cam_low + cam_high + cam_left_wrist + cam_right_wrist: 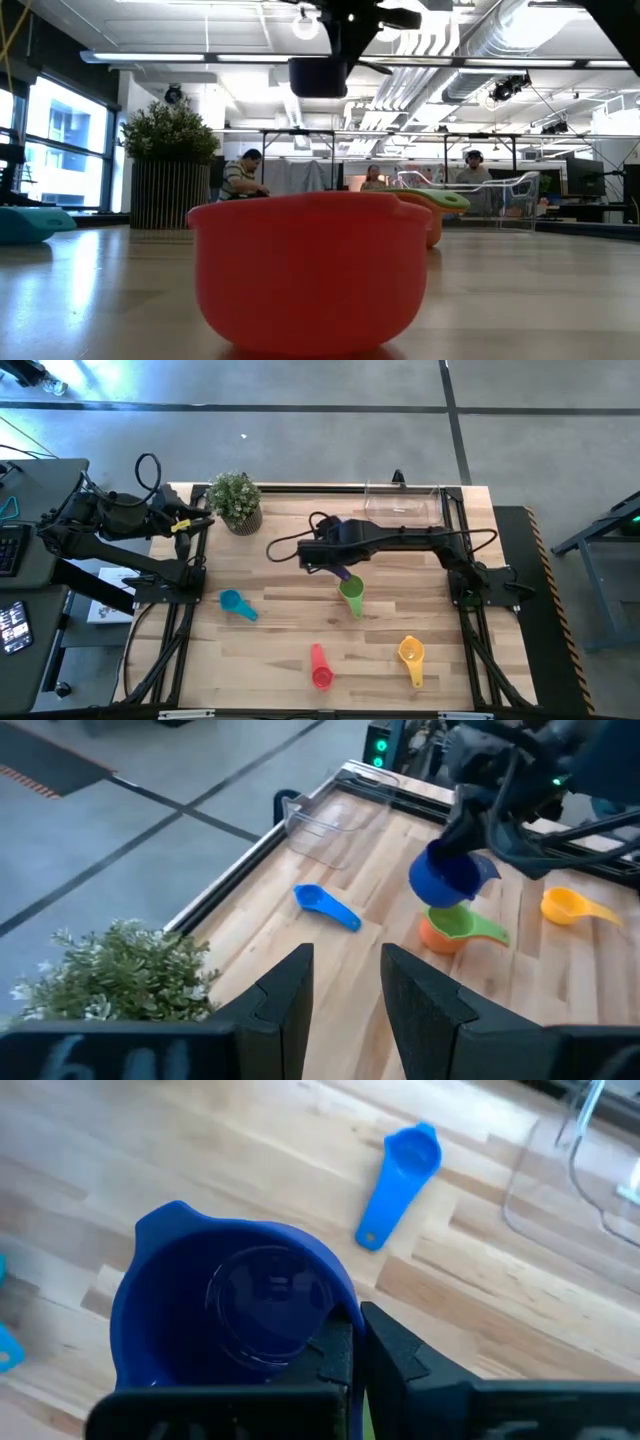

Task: Nest measuring cups in basket
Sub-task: Stack the dark blue measuring cup on top of the green measuring cup

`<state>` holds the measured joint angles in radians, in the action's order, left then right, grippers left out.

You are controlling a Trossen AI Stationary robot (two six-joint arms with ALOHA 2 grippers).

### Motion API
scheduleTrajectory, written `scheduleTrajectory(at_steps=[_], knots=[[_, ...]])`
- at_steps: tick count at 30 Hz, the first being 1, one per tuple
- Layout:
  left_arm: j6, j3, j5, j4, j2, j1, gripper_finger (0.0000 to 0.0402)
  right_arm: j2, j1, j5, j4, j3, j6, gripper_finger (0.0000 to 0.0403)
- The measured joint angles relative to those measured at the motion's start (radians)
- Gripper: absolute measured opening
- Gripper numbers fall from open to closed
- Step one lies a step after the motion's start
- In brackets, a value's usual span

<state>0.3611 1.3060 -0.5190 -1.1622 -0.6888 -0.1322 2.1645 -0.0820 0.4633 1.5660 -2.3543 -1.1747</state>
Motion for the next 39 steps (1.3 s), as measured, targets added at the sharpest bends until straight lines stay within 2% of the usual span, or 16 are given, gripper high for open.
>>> scheduleTrajectory(at_steps=[3,11,21,27,33,39], knots=[[-0.006,0.0,0.0,0.0,0.0,0.0,0.011,-0.001,-0.017,0.042,0.002,0.01,-0.051,0.0001],[-0.038,0.0,-0.015,-0.001,0.0,0.0,0.011,-0.001,-0.059,0.063,0.005,0.066,-0.181,0.0001],[-0.051,0.0,-0.022,-0.001,0.0,0.0,0.011,-0.021,-0.093,-0.051,0.005,0.238,-0.277,0.0],[-0.051,0.0,-0.035,-0.001,0.0,0.0,0.011,-0.179,-0.097,-0.049,0.006,0.448,-0.372,0.0],[-0.049,0.0,-0.062,0.0,0.0,0.0,0.011,-0.397,-0.114,-0.039,-0.008,0.682,-0.57,0.0],[-0.036,0.0,-0.072,0.0,0.0,0.0,0.011,-0.511,-0.122,-0.048,-0.153,0.85,-0.727,0.0]])
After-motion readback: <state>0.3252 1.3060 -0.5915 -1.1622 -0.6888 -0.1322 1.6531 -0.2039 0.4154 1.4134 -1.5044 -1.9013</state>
